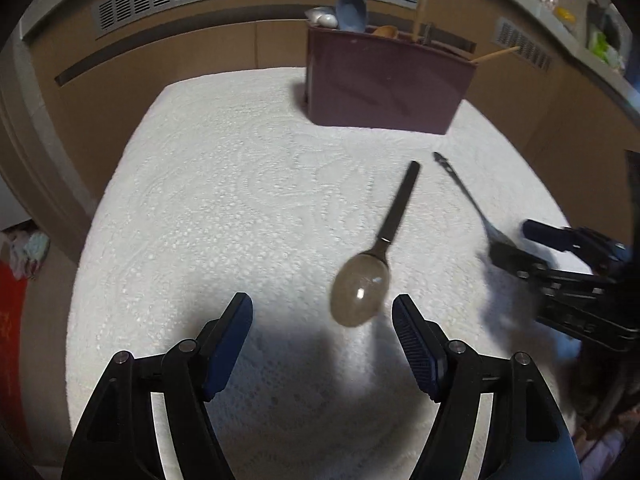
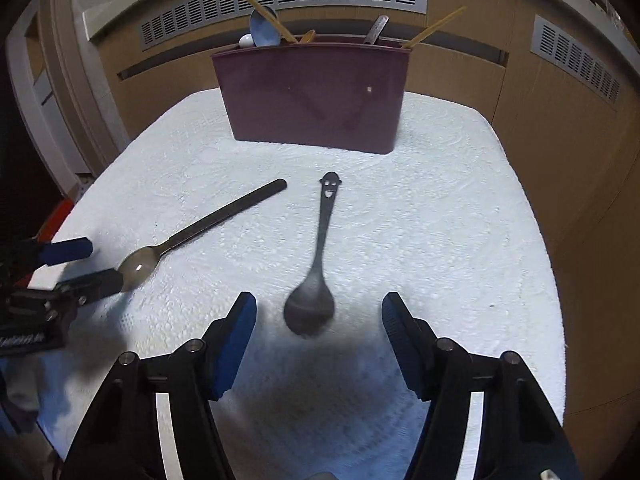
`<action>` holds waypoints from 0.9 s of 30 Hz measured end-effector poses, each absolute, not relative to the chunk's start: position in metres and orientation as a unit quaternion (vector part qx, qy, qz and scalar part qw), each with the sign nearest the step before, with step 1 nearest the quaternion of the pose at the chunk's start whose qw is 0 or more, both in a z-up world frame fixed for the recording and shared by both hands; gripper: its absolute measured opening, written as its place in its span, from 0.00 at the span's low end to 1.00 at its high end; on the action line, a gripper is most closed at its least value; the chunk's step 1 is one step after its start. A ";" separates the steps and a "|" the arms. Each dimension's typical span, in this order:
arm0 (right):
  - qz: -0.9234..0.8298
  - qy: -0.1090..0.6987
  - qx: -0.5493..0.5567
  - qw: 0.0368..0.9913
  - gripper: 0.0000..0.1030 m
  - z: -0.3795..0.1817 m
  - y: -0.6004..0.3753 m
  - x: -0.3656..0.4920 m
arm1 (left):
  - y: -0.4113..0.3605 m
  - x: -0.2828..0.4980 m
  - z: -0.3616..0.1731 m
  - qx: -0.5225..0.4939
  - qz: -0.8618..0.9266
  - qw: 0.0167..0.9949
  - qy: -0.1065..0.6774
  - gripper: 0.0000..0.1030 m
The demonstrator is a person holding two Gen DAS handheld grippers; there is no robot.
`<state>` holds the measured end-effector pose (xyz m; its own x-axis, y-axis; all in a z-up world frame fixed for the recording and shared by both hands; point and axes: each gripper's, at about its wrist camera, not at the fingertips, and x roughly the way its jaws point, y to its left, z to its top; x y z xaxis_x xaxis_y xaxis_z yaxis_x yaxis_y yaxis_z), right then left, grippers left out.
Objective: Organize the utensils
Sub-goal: 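Grasp the smiley-face metal spoon with the right tool, then grasp the black-handled spoon with the left tool while the right tool holds the smiley spoon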
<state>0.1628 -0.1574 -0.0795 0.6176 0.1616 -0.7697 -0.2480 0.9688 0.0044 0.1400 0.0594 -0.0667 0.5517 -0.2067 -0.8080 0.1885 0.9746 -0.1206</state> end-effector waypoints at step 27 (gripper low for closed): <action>0.084 0.332 -0.020 0.939 0.25 0.021 -0.214 0.163 | 0.026 0.157 -0.056 0.024 -0.193 0.868 0.456 0.49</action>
